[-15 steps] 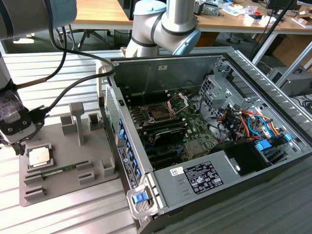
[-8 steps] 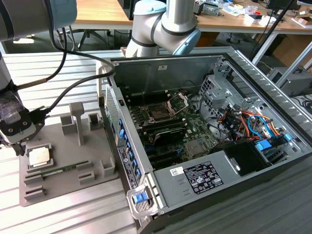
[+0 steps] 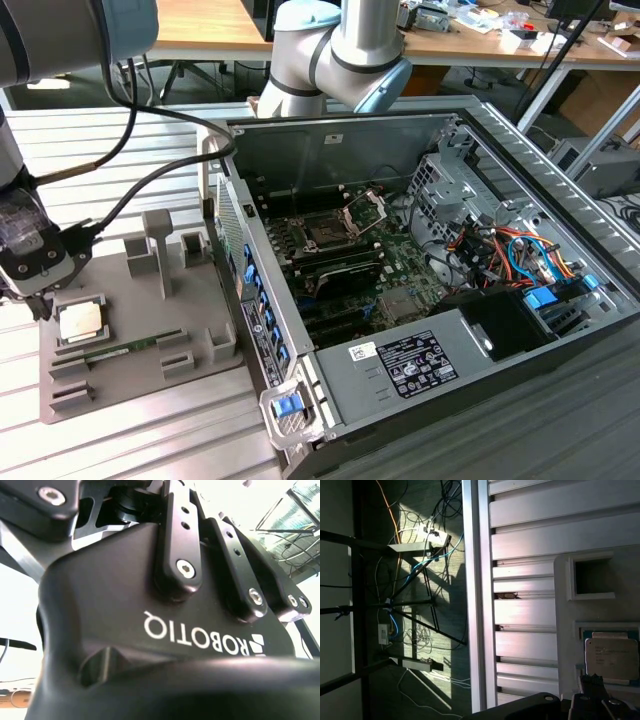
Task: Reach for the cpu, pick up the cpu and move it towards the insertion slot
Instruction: 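Pick up the cpu and move it towards the insertion slot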
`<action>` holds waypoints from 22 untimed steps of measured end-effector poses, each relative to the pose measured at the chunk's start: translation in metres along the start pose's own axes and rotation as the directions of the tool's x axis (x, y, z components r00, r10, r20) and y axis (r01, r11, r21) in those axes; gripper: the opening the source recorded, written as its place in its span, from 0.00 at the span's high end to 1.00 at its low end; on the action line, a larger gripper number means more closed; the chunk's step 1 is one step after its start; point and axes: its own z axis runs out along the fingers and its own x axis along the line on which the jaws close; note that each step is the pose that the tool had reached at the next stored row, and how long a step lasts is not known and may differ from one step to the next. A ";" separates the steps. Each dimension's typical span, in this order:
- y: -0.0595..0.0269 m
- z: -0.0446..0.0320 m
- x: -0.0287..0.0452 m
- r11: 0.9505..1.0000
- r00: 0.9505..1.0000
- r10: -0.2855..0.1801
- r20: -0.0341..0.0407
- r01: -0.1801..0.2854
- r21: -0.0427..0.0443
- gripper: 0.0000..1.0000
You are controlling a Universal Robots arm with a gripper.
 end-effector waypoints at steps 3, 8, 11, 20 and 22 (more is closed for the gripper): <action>0.0001 0.0014 0.0000 1.000 1.000 0.000 0.000 0.000 0.002 0.89; 0.0002 0.0024 0.0000 1.000 1.000 0.000 0.000 0.000 0.002 0.89; 0.0003 0.0028 -0.0001 1.000 1.000 0.000 0.000 0.000 0.001 0.89; 0.0002 0.0029 -0.0003 1.000 1.000 0.000 0.000 0.000 -0.024 0.89; 0.0001 0.0030 -0.0003 0.999 1.000 0.000 0.001 0.000 -0.042 0.89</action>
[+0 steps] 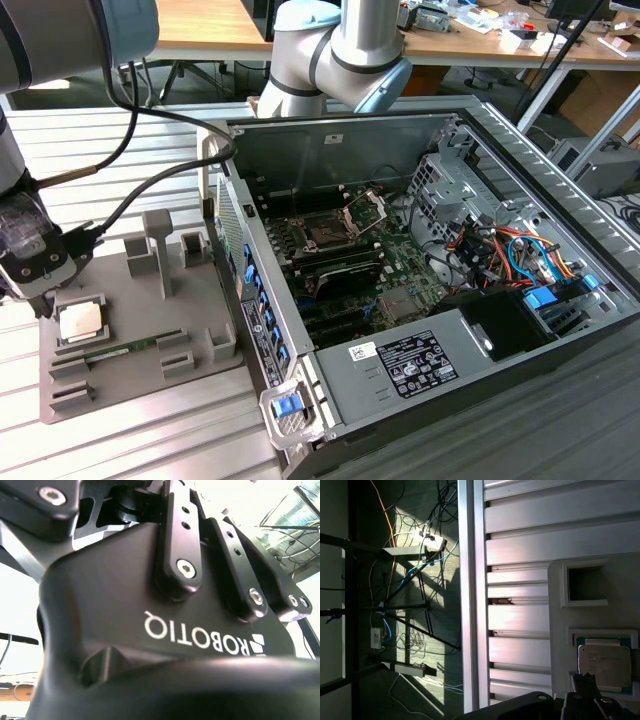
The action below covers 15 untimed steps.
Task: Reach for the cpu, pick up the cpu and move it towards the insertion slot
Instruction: 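Pick up the cpu and move it towards the insertion slot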
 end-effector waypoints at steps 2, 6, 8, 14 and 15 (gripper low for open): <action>0.0002 -0.0001 0.0000 1.000 1.000 0.000 0.000 0.000 -0.008 0.89; 0.0001 0.0003 0.0000 0.998 0.998 -0.064 0.002 0.065 -0.008 0.89; 0.0001 0.0005 0.0000 0.995 0.995 -0.097 0.002 0.097 -0.008 0.89; 0.0001 0.0007 -0.0001 0.995 0.995 -0.099 0.003 0.099 -0.008 0.89; 0.0001 0.0008 0.0000 0.995 0.995 -0.099 0.003 0.099 -0.008 0.89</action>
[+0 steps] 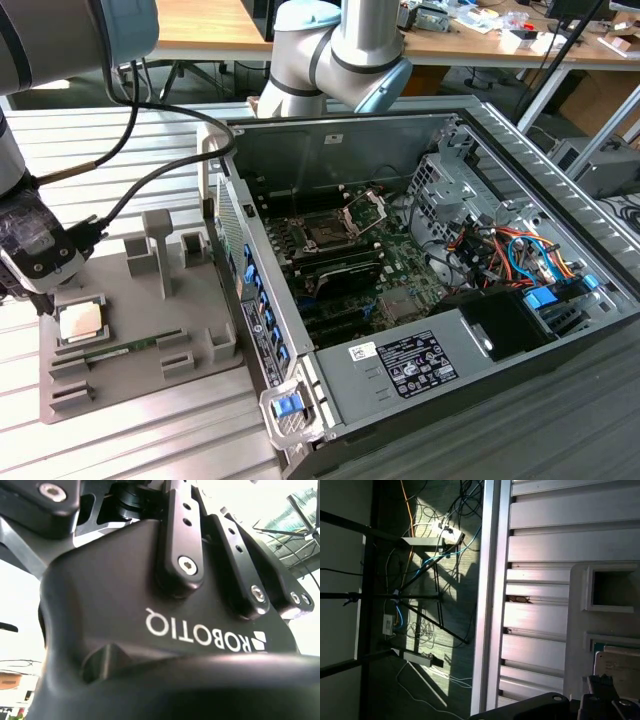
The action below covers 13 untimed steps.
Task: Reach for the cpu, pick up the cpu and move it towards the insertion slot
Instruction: 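Pick up the cpu and move it towards the insertion slot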
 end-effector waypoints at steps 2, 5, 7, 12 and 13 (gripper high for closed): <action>0.0000 0.0003 0.0000 1.000 1.000 0.000 0.000 0.000 0.000 0.89; 0.0001 0.0011 -0.0001 1.000 1.000 0.000 0.000 0.000 0.000 0.89; 0.0000 0.0016 -0.0003 1.000 1.000 0.000 0.000 0.000 0.000 0.89; 0.0000 0.0036 -0.0007 1.000 1.000 0.000 0.000 0.000 0.001 0.89; 0.0000 0.0040 -0.0008 1.000 1.000 0.000 0.000 0.000 0.001 0.89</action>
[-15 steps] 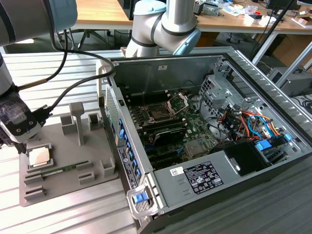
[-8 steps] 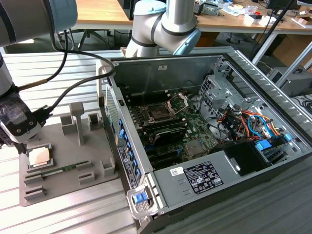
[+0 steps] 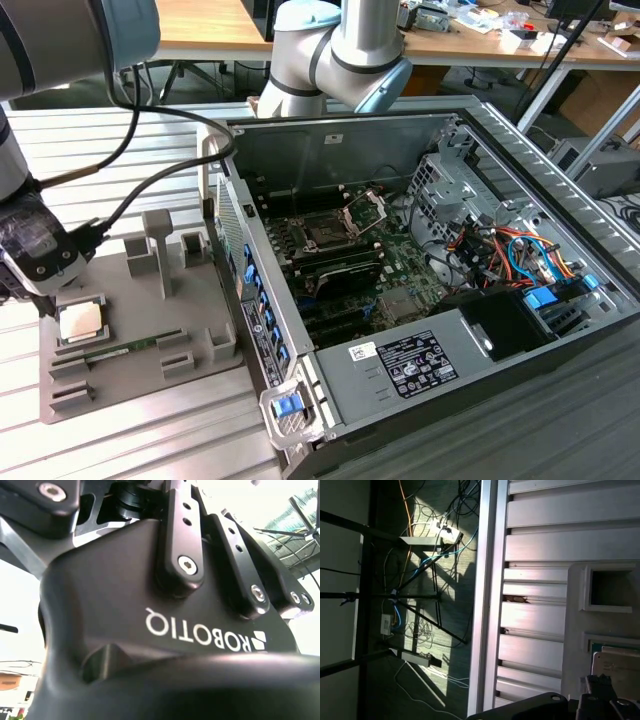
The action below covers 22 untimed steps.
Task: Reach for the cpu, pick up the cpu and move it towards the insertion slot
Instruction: 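Pick up the cpu and move it towards the insertion slot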
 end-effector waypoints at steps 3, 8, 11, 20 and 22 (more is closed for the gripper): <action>0.0000 0.0011 -0.0002 1.000 1.000 0.000 0.000 0.000 0.000 0.89; 0.0000 0.0028 -0.0003 1.000 1.000 0.000 0.000 0.000 0.001 0.89; 0.0000 0.0035 -0.0004 1.000 1.000 0.000 0.000 0.000 0.002 0.89; 0.0000 0.0063 -0.0005 1.000 1.000 0.000 0.000 0.000 0.003 0.89; 0.0000 0.0067 -0.0005 1.000 1.000 0.000 0.000 0.000 0.003 0.89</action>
